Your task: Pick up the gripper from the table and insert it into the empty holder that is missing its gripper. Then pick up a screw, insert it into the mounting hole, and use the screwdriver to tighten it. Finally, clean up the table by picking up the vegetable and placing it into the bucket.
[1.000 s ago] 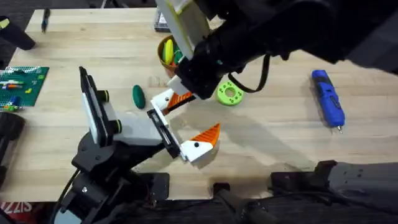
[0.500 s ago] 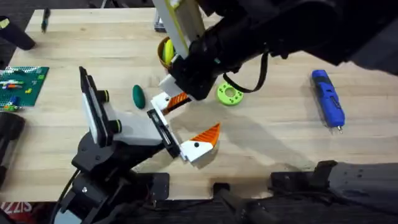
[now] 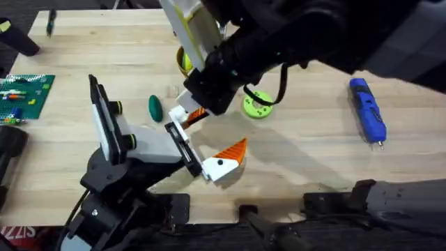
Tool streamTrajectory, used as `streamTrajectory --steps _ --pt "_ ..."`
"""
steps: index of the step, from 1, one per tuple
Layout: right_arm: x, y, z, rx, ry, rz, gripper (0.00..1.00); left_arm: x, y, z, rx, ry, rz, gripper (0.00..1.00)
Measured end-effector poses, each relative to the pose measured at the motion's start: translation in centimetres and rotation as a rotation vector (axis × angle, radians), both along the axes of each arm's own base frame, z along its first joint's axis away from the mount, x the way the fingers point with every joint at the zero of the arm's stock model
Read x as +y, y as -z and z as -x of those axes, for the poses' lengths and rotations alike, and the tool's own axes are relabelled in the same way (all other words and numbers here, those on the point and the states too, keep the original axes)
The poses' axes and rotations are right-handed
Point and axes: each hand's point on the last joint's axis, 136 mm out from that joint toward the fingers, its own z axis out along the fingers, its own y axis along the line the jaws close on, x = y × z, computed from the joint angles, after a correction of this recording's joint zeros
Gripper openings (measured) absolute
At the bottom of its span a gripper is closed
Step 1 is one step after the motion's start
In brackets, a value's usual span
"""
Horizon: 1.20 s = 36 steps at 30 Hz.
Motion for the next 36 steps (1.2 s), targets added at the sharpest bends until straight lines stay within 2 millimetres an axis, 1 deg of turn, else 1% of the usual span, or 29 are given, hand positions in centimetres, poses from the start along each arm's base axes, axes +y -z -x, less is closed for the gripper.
streamTrajectory --steps 4,14,21,36 --pt "0.1 0.5 0.1 0.009 -0.003 0.012 0.009 0.0 0.0 0.0 0.0 0.0 0.0 0.983" --pt "0.1 0.7 0.3 0.019 -0.007 0.021 0.009 0.0 0.0 0.0 0.0 0.0 0.0 0.983" --pt "0.4 2.1 0.1 0.041 -0.008 0.049 0.009 0.0 0.0 0.0 0.005 -0.001 0.002 0.983" --pt "0.5 2.0 0.1 0.042 -0.01 0.047 0.009 0.0 0.0 -0.1 0.006 -0.004 0.003 0.983"
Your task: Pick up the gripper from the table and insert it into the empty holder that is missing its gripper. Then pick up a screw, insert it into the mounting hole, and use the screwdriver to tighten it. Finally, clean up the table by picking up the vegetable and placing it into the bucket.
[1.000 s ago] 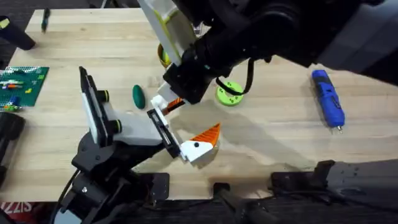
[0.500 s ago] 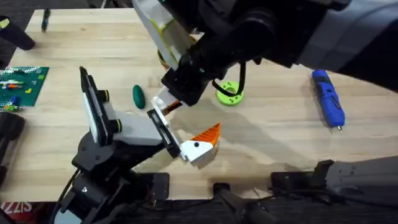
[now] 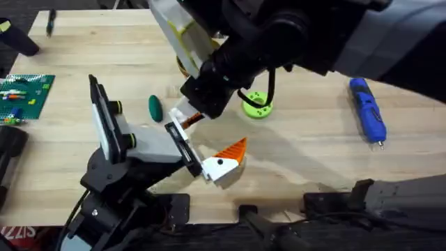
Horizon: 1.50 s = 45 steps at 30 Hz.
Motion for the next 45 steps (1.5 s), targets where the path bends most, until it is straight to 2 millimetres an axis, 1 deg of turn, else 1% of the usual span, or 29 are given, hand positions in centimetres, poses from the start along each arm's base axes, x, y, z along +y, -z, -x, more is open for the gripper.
streamTrajectory --steps 20,21,23,26,28,29,31,34,36,41,45 --pt "0.0 0.0 0.0 0.0 0.0 0.0 0.006 0.0 0.0 0.0 0.0 0.0 0.0 0.983" --pt "0.0 0.0 0.0 0.0 0.001 0.0 0.03 0.0 0.0 0.0 0.0 0.0 0.0 0.983" --pt "0.0 0.0 0.0 0.003 0.001 0.001 0.181 0.0 0.0 0.0 0.0 0.0 0.0 0.983" --pt "0.0 0.0 0.1 0.006 0.001 0.0 0.593 0.0 0.0 0.0 0.0 0.0 0.0 0.983" --pt "-0.2 0.1 -0.3 -0.007 0.014 0.009 0.887 0.0 0.0 -0.1 0.0 -0.003 0.0 0.983" --pt "-0.4 0.1 -0.7 -0.013 0.022 0.011 0.963 0.1 0.0 -0.1 0.0 -0.006 -0.001 0.983" --pt "-0.5 0.0 -0.9 -0.014 0.027 0.011 0.992 0.1 0.0 -0.1 0.0 -0.008 -0.001 0.983" --pt "-0.6 -0.2 -0.8 -0.02 0.027 0.005 0.994 0.1 0.0 -0.1 0.0 -0.008 -0.001 0.983" --pt "-0.7 -0.8 -0.8 -0.031 0.028 -0.006 0.993 0.1 0.0 -0.1 0.0 -0.008 -0.001 0.983" --pt "-1.9 -3.5 -1.1 -0.089 0.057 -0.049 0.993 0.1 0.0 -0.1 0.0 -0.008 -0.001 0.983" --pt "-4.2 -6.1 -1.8 -0.134 0.111 -0.087 0.994 0.1 0.0 -0.1 0.0 -0.008 -0.001 0.983"
